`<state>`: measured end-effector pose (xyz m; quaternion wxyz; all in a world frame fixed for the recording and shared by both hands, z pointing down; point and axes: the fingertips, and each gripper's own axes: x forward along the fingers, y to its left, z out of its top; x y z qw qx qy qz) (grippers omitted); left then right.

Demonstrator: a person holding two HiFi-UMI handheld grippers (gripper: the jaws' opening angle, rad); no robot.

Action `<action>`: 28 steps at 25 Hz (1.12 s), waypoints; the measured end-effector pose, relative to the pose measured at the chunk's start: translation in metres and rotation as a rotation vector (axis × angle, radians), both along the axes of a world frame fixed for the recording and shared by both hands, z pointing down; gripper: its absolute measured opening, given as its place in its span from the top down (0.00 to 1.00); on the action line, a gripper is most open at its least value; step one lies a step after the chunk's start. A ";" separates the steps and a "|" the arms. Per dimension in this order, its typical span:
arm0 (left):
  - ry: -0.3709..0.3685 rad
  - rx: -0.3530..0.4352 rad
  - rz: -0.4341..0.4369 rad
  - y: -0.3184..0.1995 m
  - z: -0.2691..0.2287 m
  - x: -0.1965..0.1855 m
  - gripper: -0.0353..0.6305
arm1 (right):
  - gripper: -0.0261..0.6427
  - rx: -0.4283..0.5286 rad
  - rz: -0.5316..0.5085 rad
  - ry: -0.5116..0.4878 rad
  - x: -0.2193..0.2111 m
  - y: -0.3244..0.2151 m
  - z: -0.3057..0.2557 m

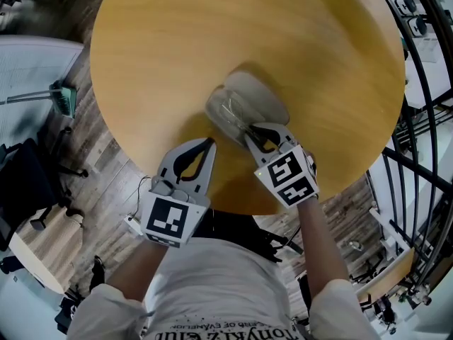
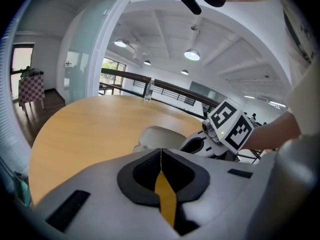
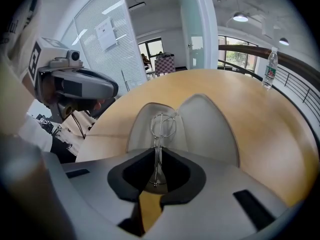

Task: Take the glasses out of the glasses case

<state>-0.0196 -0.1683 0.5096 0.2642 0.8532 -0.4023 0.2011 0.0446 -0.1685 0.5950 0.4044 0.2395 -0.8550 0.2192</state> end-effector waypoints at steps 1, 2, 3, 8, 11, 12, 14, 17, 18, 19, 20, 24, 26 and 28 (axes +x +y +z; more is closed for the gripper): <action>-0.001 0.000 0.001 0.000 0.000 0.001 0.91 | 0.88 0.000 0.001 0.002 0.001 0.000 0.000; -0.001 0.000 -0.001 0.000 0.000 0.001 0.91 | 0.88 -0.001 0.002 0.004 0.002 -0.001 0.001; 0.000 0.000 -0.003 0.000 -0.001 0.000 0.91 | 0.90 -0.004 0.003 0.005 0.002 0.000 0.001; 0.002 -0.005 -0.004 0.002 0.002 -0.006 0.91 | 0.91 -0.015 0.007 -0.007 -0.005 -0.001 0.001; 0.002 -0.005 -0.004 0.003 0.002 -0.004 0.91 | 0.91 -0.015 0.008 -0.009 -0.003 -0.001 0.000; 0.002 -0.006 -0.004 0.003 0.002 -0.004 0.91 | 0.91 -0.015 0.007 -0.010 -0.003 -0.001 -0.001; 0.002 -0.006 -0.005 0.003 0.001 -0.004 0.91 | 0.91 -0.012 0.008 -0.011 -0.004 -0.001 -0.003; 0.002 0.000 -0.004 0.003 -0.001 -0.006 0.91 | 0.91 -0.002 0.014 -0.010 -0.005 -0.001 -0.005; 0.000 0.002 -0.001 0.004 -0.001 -0.005 0.91 | 0.91 0.000 0.016 -0.011 -0.004 -0.001 -0.006; -0.001 0.005 0.000 0.004 -0.001 -0.005 0.91 | 0.91 0.001 0.017 -0.012 -0.003 -0.002 -0.006; -0.001 0.007 0.001 0.004 -0.001 -0.004 0.91 | 0.91 0.002 0.019 -0.013 -0.002 -0.002 -0.007; -0.001 0.016 0.003 0.005 -0.007 -0.004 0.91 | 0.91 0.007 0.026 -0.020 -0.003 -0.002 -0.015; -0.002 0.020 0.003 0.006 -0.010 -0.005 0.91 | 0.91 0.009 0.029 -0.025 -0.003 -0.001 -0.019; 0.000 0.030 0.002 0.004 -0.014 -0.003 0.91 | 0.91 0.014 0.030 -0.026 -0.001 -0.003 -0.023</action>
